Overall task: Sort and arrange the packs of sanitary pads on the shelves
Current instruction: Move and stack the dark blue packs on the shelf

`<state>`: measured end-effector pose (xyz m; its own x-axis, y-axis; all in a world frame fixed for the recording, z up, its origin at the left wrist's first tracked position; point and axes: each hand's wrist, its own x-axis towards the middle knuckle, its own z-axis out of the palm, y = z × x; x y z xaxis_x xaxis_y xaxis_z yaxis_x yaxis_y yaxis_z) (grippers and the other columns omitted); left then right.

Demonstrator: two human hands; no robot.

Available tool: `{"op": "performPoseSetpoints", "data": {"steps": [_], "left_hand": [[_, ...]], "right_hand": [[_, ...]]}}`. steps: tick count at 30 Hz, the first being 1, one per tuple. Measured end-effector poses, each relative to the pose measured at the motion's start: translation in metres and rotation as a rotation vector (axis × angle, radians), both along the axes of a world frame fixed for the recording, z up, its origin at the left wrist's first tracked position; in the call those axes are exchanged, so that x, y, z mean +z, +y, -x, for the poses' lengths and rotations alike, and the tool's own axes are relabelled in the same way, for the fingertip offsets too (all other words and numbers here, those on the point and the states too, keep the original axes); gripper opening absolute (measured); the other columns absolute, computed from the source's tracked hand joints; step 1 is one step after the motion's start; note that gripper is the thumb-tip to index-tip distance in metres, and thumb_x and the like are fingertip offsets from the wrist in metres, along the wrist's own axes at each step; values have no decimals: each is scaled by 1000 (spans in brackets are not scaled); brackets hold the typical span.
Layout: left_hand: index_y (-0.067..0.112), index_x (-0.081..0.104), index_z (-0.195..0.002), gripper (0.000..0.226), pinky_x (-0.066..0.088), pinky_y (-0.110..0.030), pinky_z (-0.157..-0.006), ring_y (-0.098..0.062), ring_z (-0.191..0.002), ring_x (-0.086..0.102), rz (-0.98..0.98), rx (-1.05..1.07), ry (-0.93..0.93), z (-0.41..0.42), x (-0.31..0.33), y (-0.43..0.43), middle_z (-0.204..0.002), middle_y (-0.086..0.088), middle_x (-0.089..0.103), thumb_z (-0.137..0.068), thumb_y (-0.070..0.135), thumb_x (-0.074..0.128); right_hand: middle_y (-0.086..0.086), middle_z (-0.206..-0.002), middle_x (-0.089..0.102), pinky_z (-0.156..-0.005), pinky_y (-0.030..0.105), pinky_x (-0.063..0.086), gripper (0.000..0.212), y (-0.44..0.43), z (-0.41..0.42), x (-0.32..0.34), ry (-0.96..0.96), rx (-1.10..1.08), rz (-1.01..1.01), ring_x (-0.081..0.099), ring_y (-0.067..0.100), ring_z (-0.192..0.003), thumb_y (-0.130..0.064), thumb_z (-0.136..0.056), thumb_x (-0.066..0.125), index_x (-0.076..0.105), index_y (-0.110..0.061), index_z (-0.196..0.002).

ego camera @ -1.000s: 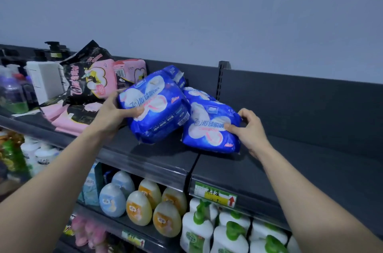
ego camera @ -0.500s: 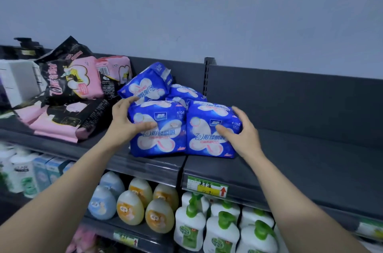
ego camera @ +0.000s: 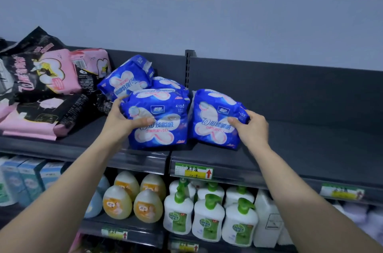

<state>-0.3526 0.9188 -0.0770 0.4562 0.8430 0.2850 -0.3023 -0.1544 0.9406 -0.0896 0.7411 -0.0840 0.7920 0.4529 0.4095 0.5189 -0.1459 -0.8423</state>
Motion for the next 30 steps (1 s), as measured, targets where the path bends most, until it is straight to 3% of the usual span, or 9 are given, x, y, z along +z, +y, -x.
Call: {"op": "performPoseSetpoints", "data": {"steps": [3,5,9,13,15,23,30], "left_hand": [[25,49,-123,102,59,-31,-65,-16,-92,72,-14,-154,-10,-20,8,-15,-115,-7,67,-33,8,95],[23,49,-126,103,59,-32,-66,-17,-93,71,-11,-224,-23,-37,11,-27,-114,-7,68,-33,6,91],[26,53,-120,98,58,-41,-80,-23,-98,70,-22,-345,-24,-77,17,-62,-110,-8,71,-31,12,91],[20,53,-114,112,58,-30,-59,-15,-77,72,0,-514,-55,-121,25,-113,-94,-5,74,-11,16,95],[20,54,-111,114,57,-28,-57,-15,-75,72,-2,-593,-61,-141,29,-140,-89,-2,75,-6,23,98],[21,55,-112,115,57,-29,-61,-15,-80,72,-17,-848,-7,-223,27,-273,-91,0,75,-6,31,98],[17,55,-118,118,58,-34,-63,-20,-82,72,22,-1048,31,-284,15,-415,-97,-7,74,-9,26,99]], "right_hand": [[-1,-76,71,-73,41,57,12,-29,-9,6,-3,-83,-32,69,26,-79,-26,-76,79,68,-22,-77],[-2,-76,71,-73,39,57,12,-52,-16,12,-10,-132,-42,69,24,-78,-26,-75,80,69,-23,-78],[0,-77,72,-74,40,56,14,-109,-34,25,-31,-251,-44,68,24,-77,-26,-74,81,72,-19,-82],[-2,-78,72,-75,39,56,12,-177,-53,35,-44,-379,-71,68,22,-78,-24,-74,80,69,-23,-78],[-2,-80,71,-76,36,55,13,-212,-60,40,-42,-430,-68,68,21,-80,-24,-75,80,68,-26,-80],[1,-86,74,-79,40,56,20,-378,-88,34,-6,-668,-45,69,22,-82,-27,-71,82,74,-22,-89],[0,-83,74,-79,40,56,15,-533,-100,29,27,-826,13,69,24,-81,-28,-73,81,72,-24,-85]]}}
